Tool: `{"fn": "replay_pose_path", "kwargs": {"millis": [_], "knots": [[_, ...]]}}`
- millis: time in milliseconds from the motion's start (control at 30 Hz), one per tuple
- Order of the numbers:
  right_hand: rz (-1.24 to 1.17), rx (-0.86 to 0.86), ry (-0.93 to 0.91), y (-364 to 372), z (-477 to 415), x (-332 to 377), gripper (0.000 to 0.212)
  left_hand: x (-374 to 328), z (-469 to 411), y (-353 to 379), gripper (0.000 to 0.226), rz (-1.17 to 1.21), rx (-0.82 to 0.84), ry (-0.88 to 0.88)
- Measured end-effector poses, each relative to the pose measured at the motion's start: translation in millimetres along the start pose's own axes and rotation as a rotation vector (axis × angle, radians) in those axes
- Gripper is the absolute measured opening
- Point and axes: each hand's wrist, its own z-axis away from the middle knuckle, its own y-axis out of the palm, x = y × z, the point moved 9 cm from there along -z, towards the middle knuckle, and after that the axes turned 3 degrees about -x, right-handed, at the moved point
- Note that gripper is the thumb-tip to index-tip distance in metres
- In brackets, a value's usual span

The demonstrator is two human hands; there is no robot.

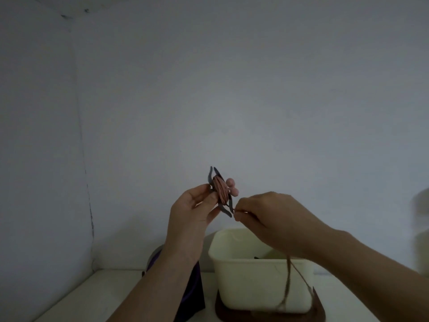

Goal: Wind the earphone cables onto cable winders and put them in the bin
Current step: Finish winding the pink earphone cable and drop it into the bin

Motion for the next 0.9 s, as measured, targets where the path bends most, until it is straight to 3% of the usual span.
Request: {"fn": "replay_pose_path", "kwargs": {"millis": [133, 233, 333, 467, 600, 900], "knots": [[0.091, 0.012, -0.025, -23, -5, 2, 0.019, -14, 1, 0, 0.017, -0.470, -0.025, 0.236], [0.151, 0.005, 0.014, -41, -11, -10, 0.016, -15, 7, 12, 0.017, -0.581, 0.099, 0.271], [0.103, 0.023, 0.036, -53, -16, -23, 0.018, -7, 11, 21, 0.015, -0.565, 0.281, 0.195], [-0.288, -0.020, 0.056, -58, -16, -37, 0.017, -10, 8, 18, 0.016, -0.432, 0.290, 0.144], [-0.512, -0.057, 0.110, -55, -15, -52, 0.030, -15, 10, 26, 0.016, -0.352, 0.391, 0.101], [-0.600, -0.111, 0.070, -72, -12, -38, 0.029, -19, 6, 19, 0.015, -0.374, 0.314, 0.058]]}}
